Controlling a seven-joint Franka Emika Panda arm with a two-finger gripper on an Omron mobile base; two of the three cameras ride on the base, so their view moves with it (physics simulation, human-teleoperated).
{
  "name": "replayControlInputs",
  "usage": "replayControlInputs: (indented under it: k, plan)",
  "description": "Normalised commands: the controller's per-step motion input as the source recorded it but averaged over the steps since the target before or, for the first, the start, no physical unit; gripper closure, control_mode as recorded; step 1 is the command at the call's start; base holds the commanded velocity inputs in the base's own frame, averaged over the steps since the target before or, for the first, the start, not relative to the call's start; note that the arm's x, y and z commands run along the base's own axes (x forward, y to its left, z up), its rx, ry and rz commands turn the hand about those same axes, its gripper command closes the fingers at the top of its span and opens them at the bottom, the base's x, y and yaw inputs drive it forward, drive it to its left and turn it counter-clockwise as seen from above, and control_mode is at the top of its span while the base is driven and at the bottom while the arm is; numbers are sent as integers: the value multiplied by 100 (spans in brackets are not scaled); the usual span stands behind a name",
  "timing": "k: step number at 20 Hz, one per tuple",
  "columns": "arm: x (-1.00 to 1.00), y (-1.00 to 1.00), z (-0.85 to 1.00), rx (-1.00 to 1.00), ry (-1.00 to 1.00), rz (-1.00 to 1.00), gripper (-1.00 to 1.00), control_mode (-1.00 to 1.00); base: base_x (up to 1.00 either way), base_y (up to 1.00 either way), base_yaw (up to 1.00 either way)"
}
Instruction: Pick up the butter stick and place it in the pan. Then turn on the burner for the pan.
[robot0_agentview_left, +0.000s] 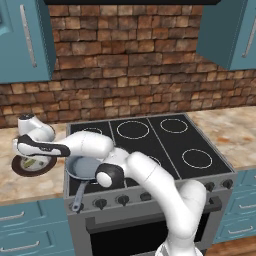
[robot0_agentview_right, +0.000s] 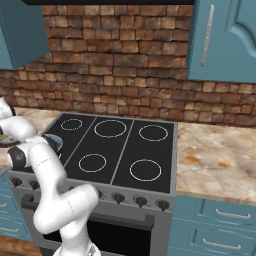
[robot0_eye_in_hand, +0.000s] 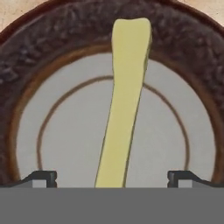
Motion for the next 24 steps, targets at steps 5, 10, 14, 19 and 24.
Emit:
replayControlInputs:
  k: [5,10,14,19,24]
  plan:
    - [0,10,-17,0,1,0,-100,-100,0,0,0]
    - [0,1,0,0,1,0,100,-100,0,0,0]
    - [0,0,0,0,0,0,100,-100,0,0,0]
    - [0,0,0,0,0,0,100,-100,0,0,0]
    - [0,-26,6,0,0,0,100,-100,0,0,0]
